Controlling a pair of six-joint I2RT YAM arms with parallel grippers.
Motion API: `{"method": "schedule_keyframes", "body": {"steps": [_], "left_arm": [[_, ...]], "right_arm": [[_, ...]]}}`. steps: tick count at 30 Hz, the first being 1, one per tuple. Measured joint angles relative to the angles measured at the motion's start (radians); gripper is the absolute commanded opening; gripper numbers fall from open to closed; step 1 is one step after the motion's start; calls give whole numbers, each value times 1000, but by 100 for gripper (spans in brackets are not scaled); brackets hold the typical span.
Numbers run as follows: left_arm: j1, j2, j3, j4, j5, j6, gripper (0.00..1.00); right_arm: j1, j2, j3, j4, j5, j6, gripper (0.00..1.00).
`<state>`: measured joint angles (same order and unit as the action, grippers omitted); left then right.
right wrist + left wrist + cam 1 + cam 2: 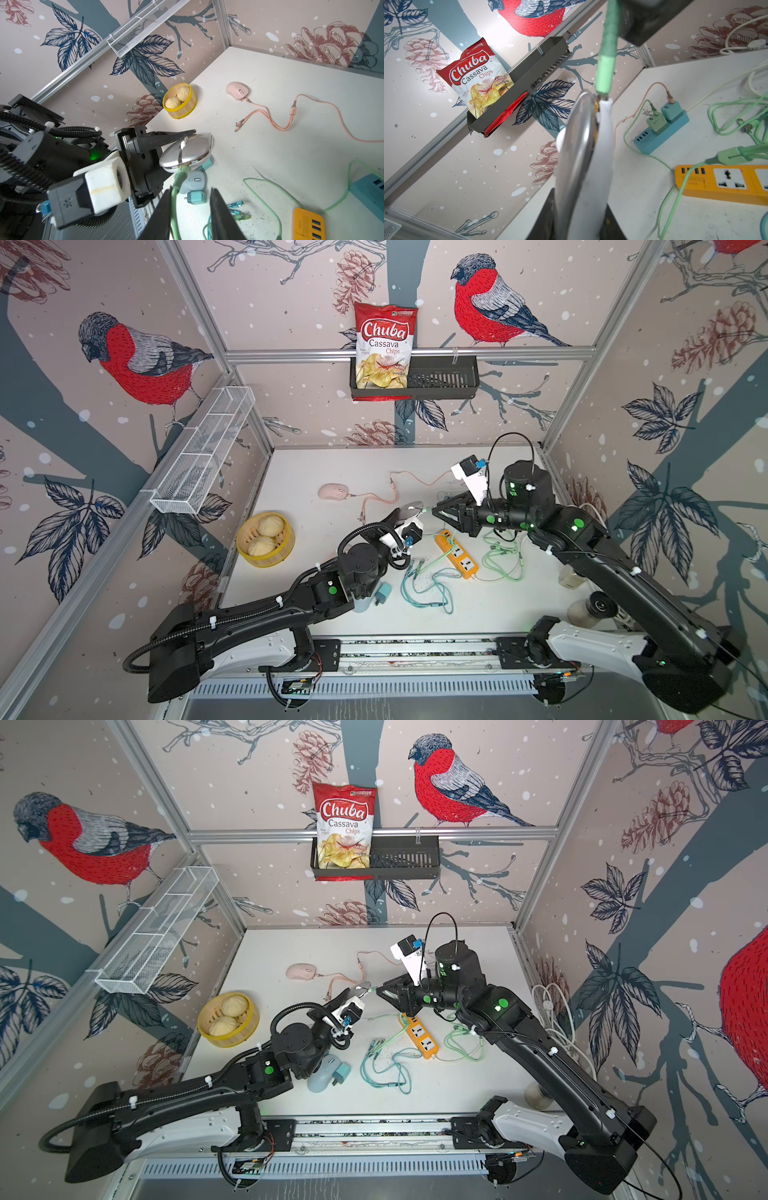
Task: Unplug the wireless mouse
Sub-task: Remove the power cord from the mouse, then place the mouse at the center of the board.
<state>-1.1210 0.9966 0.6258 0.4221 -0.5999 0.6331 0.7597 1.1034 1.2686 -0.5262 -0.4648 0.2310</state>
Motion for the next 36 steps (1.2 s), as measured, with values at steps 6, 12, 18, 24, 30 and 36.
{"method": "schedule_keyframes", "body": {"steps": [6, 12, 18, 24, 30, 36], "left_arm": [[0, -6, 31, -88, 56, 2, 0], [1, 1, 33, -119, 66, -8, 0], [5, 26, 44, -111, 48, -9, 0], [58, 79, 68, -192, -29, -8, 0], [93, 50, 70, -291, -31, -6, 0], [346, 93, 146, -486, 2, -85, 0]], "right_arm": [[32, 21, -10, 23, 13, 0, 33], [36, 34, -10, 19, 51, 4, 0], [35, 32, 8, -14, 87, 3, 0], [-1, -5, 28, -29, 143, 0, 0], [-37, -41, -21, -23, 148, 0, 0], [-37, -58, -125, 20, 123, 3, 0]]}}
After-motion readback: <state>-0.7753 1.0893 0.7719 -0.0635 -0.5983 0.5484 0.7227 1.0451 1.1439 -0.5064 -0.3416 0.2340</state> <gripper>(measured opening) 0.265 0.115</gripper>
